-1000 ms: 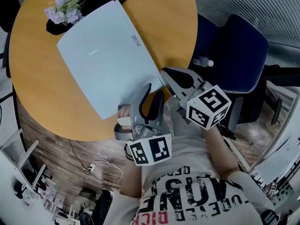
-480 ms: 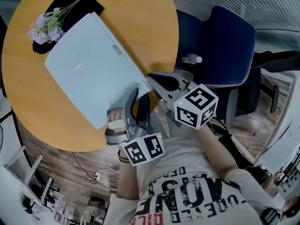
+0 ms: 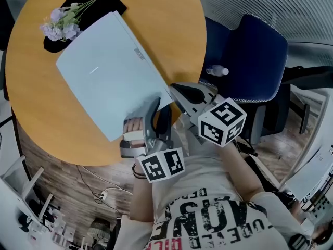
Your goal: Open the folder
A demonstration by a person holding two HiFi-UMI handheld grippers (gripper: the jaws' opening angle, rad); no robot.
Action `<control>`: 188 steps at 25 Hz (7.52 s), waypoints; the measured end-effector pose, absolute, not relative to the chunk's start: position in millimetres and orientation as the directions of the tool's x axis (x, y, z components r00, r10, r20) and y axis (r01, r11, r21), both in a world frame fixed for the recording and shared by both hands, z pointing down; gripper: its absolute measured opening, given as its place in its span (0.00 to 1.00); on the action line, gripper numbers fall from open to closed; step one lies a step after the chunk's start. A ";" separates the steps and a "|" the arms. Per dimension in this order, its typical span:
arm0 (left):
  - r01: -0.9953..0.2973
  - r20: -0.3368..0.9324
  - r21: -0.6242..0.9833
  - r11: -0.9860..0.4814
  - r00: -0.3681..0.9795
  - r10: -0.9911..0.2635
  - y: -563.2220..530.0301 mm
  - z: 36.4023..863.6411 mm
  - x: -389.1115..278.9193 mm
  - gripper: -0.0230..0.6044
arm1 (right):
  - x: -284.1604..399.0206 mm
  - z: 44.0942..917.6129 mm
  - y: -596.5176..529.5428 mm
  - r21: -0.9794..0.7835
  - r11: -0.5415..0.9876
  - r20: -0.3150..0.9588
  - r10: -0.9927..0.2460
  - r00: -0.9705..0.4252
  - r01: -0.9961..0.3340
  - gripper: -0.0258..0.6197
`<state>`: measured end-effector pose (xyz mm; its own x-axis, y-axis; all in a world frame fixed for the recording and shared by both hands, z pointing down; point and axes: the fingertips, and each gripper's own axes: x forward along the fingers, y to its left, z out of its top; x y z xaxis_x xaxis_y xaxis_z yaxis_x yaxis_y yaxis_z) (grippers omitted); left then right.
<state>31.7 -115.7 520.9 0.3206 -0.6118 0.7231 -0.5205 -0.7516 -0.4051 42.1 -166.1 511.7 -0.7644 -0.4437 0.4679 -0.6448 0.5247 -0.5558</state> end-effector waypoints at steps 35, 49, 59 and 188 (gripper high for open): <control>-0.720 0.626 -0.173 -0.672 0.447 -0.639 -120.6 484.0 36.7 0.07 | 39.8 512.0 -158.5 -0.547 0.570 0.449 -0.418 -0.790 -0.613 0.06; -0.722 0.634 -0.161 -0.673 0.447 -0.631 -119.4 487.1 35.9 0.07 | 28.2 521.0 -151.5 -0.380 0.699 0.493 -0.401 -0.772 -0.606 0.06; -0.732 0.622 -0.160 -0.663 0.447 -0.643 -120.7 482.5 35.9 0.07 | 29.3 521.3 -152.3 -0.369 0.704 0.499 -0.400 -0.769 -0.607 0.06; -0.990 0.263 -0.144 0.006 -0.044 -0.964 -63.2 359.5 -59.0 0.05 | 14.7 518.9 -150.4 -0.051 0.792 0.597 -0.464 -0.654 -0.609 0.06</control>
<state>-59.0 -63.2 359.5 -0.0438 -0.9639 0.2626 -0.9896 0.0057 -0.1440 14.7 -150.4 518.9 -0.6539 -0.4643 0.5974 -0.6090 0.7915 -0.0514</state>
